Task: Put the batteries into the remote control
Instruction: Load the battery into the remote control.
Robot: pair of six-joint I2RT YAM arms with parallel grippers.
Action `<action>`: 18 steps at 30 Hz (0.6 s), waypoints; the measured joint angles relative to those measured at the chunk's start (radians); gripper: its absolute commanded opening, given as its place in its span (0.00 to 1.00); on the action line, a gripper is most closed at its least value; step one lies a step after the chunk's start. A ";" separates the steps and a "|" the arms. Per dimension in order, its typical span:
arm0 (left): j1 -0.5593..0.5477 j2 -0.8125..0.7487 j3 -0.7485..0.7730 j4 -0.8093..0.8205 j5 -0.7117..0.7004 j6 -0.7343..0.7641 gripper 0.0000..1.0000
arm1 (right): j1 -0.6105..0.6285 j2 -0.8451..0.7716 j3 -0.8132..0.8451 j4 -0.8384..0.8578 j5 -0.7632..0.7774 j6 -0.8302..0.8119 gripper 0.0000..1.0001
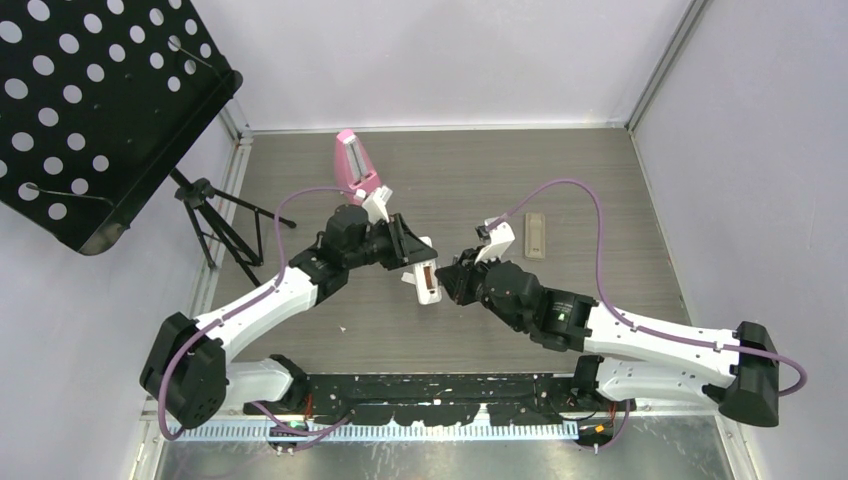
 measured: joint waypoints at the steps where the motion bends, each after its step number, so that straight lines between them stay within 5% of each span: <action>1: 0.005 -0.002 0.000 0.006 0.016 -0.015 0.00 | 0.002 0.010 0.001 0.018 0.002 -0.016 0.08; 18: 0.013 -0.006 0.021 -0.035 0.158 -0.164 0.00 | 0.014 0.054 -0.008 0.192 0.006 -0.188 0.08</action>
